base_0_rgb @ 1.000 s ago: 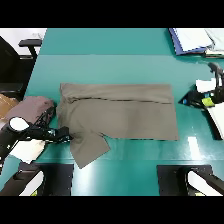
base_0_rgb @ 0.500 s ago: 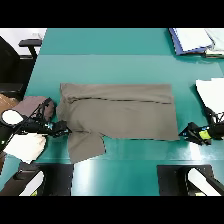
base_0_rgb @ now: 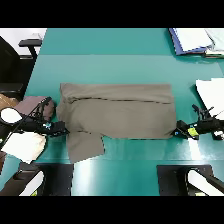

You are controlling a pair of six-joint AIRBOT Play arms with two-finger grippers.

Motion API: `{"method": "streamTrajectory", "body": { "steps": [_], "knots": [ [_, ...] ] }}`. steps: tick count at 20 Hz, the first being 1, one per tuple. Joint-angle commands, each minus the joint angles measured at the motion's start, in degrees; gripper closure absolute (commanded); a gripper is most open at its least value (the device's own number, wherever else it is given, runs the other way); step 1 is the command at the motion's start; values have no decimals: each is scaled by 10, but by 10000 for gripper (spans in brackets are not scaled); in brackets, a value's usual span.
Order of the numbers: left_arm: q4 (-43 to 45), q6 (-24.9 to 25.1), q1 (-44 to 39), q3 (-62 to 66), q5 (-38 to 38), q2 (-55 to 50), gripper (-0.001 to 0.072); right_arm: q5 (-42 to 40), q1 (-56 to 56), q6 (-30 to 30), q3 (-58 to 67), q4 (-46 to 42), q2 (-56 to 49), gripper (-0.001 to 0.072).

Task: Fold the shirts.

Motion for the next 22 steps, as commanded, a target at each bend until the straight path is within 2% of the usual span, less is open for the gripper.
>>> {"method": "streamTrajectory", "body": {
  "steps": [1,5,7,10,13,19,22],
  "knots": [
    [36,0,0,25,-50,13,685,38,24,1,35,-26,36,695],
    [29,-19,0,27,-133,96,685,136,28,4,80,-112,131,695],
    [23,-28,0,35,-167,117,685,152,28,18,103,-137,172,695],
    [1,-31,0,64,-120,102,685,132,33,24,150,-135,170,696],
    [0,4,0,99,-31,41,685,97,76,29,207,-136,88,696],
    [0,76,0,252,77,-189,684,53,117,44,369,-135,-137,695],
    [0,76,0,323,110,-289,683,39,117,44,444,-96,-226,695]
  ]
}}
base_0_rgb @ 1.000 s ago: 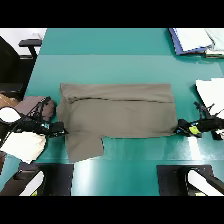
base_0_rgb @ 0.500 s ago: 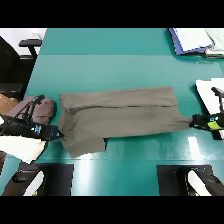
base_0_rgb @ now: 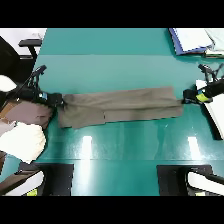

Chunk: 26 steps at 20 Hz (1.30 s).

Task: Fold the shirts.

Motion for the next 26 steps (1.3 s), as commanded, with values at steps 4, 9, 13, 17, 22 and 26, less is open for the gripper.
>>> {"method": "streamTrajectory", "body": {
  "steps": [4,9,13,17,22,26],
  "knots": [
    [0,17,1,100,71,-167,677,-14,5,0,152,67,-170,693],
    [-1,10,1,124,73,-167,176,-2,-21,-77,198,188,-205,310],
    [-41,13,1,150,23,-166,520,65,-92,-110,177,192,-200,249],
    [-80,17,-2,150,42,-167,682,52,-167,-135,94,207,-204,242],
    [-79,16,-76,150,80,-171,683,52,-174,-165,62,296,-260,243],
    [-80,-21,-152,150,136,-186,683,58,-110,-178,103,325,-297,463]
  ]
}}
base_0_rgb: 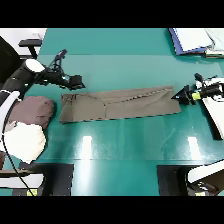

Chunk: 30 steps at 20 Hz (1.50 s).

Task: Fold the shirts.

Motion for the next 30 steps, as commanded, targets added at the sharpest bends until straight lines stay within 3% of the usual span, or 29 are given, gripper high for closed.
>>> {"method": "streamTrajectory", "body": {
  "steps": [1,2,4,10,15,19,24,26,30],
  "knots": [
    [-6,-32,-65,1,53,-18,683,0,43,-13,28,28,-22,608],
    [-9,-38,-83,2,68,-26,683,1,53,-13,41,28,-16,665],
    [-22,-38,-122,2,99,-44,683,5,60,-12,66,30,15,695],
    [-56,-41,-212,24,135,-123,684,24,84,4,133,128,140,695],
    [-54,-53,-241,110,117,-193,684,20,166,27,187,130,190,695],
    [-53,-81,-244,158,109,-235,684,6,240,38,237,130,191,695],
    [-49,-82,-239,167,119,-240,683,-23,305,38,242,130,189,695],
    [-49,-81,-214,167,103,-218,684,-33,324,37,242,130,185,696],
    [30,-81,-111,167,67,-93,683,-47,395,37,243,131,162,695]
  ]
}}
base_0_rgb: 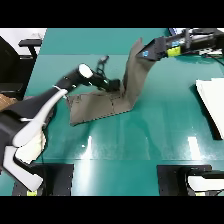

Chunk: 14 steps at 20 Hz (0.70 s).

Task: Fold the shirts.

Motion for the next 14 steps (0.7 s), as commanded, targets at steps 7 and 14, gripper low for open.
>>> {"method": "streamTrajectory", "body": {
  "steps": [7,14],
  "knots": [
    [136,4,260,1,-48,308,683,-231,301,-56,3,0,-135,460],
    [147,7,322,1,-130,346,683,-73,250,-49,0,-99,-164,273]
  ]
}}
